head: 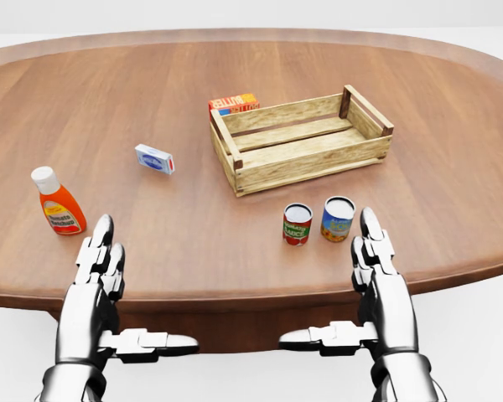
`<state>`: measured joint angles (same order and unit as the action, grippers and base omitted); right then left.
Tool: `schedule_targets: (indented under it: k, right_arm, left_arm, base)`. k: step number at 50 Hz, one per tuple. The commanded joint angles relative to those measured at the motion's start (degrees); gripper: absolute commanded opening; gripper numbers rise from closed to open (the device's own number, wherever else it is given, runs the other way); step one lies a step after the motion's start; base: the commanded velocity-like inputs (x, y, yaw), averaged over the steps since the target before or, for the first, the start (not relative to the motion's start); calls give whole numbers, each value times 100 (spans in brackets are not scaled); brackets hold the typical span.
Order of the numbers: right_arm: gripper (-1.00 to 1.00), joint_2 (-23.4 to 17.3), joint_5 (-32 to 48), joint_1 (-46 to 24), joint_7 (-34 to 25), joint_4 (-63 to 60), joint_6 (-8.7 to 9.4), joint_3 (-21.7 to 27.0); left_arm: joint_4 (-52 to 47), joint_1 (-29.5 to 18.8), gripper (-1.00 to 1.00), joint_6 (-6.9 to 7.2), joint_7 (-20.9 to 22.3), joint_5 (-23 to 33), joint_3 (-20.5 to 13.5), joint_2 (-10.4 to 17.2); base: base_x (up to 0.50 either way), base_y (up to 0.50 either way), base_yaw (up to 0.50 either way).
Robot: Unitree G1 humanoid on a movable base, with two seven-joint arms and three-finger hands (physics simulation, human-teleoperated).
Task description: Pick up the tomato sauce, and put it in the wooden tray.
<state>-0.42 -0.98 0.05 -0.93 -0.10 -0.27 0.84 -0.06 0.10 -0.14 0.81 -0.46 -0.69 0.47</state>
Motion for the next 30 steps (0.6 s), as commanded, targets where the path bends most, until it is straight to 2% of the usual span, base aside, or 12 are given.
schedule_targets:
  k: [1, 2, 4, 5, 9, 11, 15, 30]
  right_arm:
    - [100, -65, -117, 9, -176, -15, 67, 108]
    - [100, -77, -97, 21, -245, -48, 119, 69]
    - [100, -64, -181, 78, -385, -132, 77, 55]
    - [100, -83, -174, 37, -431, -169, 318, 37]
    - [100, -64, -47, 66, -434, -153, 219, 1]
    - [100, -78, 163, 96, -412, -146, 116, -58]
    - [100, -62, 323, 109, -419, -109, 78, -97]
    - [100, -49, 253, 121, -535, -138, 172, -70]
  left_arm:
    - [-66, 76, 100, -83, 160, -42, -102, 50]
    - [-74, 79, 100, -67, 170, -67, -113, 45]
    - [-71, 68, 100, -45, 164, -103, -140, 43]
    - [-56, 55, 100, -37, 155, -110, -149, 45]
    - [-52, 45, 100, -15, 133, -133, -157, 43]
    - [-45, 44, 100, -19, 106, -124, -156, 39]
    - [-28, 41, 100, -39, 76, -106, -149, 40]
    - [-11, 40, 100, -59, 74, -89, -145, 45]
  base:
    - [0, 0, 0]
    - [0, 0, 0]
    - [10, 0, 0]
    - [50, 0, 0]
    - [50, 0, 0]
    - [50, 0, 0]
    - [50, 0, 0]
    - [50, 0, 0]
